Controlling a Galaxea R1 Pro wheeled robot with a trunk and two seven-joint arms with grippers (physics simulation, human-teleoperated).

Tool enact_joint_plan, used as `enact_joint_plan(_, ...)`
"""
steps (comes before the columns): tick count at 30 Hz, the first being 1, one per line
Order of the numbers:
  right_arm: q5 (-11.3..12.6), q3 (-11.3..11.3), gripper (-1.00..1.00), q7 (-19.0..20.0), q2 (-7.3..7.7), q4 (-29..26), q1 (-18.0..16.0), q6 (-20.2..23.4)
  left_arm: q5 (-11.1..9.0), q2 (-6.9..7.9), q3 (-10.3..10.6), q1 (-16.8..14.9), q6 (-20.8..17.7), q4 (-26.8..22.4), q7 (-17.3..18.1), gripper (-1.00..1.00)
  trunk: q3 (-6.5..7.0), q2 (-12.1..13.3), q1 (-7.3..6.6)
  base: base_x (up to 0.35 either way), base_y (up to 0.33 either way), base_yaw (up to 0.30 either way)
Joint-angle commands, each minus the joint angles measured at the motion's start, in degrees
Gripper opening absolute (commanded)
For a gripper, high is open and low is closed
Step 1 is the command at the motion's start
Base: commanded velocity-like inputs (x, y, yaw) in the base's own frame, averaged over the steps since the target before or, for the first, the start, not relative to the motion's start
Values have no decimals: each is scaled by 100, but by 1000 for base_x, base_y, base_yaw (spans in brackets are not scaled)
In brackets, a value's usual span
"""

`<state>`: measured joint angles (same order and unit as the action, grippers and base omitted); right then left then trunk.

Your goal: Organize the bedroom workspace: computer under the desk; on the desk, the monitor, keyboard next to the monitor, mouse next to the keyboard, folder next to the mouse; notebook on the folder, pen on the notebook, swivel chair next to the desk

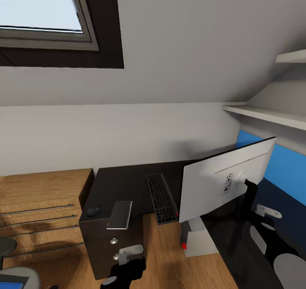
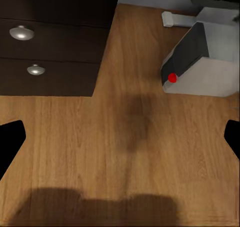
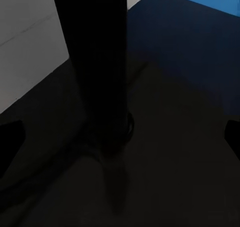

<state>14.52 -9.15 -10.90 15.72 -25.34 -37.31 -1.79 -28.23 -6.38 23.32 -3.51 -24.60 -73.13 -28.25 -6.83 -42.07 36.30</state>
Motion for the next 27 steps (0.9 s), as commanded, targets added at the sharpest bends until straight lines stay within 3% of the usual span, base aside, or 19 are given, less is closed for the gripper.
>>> enact_joint_plan(1, 60, 9, 100, -9, 1, 11, -5, -49, -218, 9, 8, 22, -366, -235, -51, 100, -28, -50, 24, 0, 0, 0)
enact_joint_plan(6, 58, 10, 100, -9, 6, 30, -5, -122, -762, 73, 8, 54, -1036, -675, -50, 100, -118, -250, 134, 0, 0, 0)
enact_joint_plan(7, 55, 10, 100, -9, 7, 46, -5, -192, -975, 123, 12, 60, -1185, -774, -50, 100, -136, -290, 156, 0, 0, 0)
enact_joint_plan(10, -10, 15, 100, -8, 9, 152, -5, -394, -1329, 216, 38, 68, -1349, -877, -49, 100, -190, -411, 222, 0, 0, 0)
enact_joint_plan(14, -212, 19, 100, -8, 6, 336, -5, -601, -1621, 324, 147, 75, -1430, -925, -44, 100, -262, -571, 310, 0, 0, 0)
enact_joint_plan(17, -391, 19, 100, -10, 2, 439, -5, -875, -1805, 516, 297, 78, -1453, -939, -34, 100, -316, -692, 376, 0, 0, 0)
enact_joint_plan(21, -430, 33, 100, 1, 1, 459, -5, -1107, -1831, 545, 412, 79, -1437, -928, -37, 100, -387, -852, 464, 0, 0, 0)
enact_joint_plan(25, -614, 160, 100, 5, 1, 839, -5, -1952, -1833, 565, 484, 79, -1411, -900, -40, 100, -459, -1012, 551, 0, 0, 0)
enact_joint_plan(26, -688, 192, 100, 2, 1, 1062, -5, -2363, -1828, 567, 510, 79, -1402, -897, -40, 100, -477, -1052, 573, 0, 0, 0)
enact_joint_plan(27, -693, 194, 100, 1, 1, 1079, -5, -2396, -1826, 569, 525, 79, -1402, -897, -40, 100, -495, -1093, 595, 0, 0, 0)
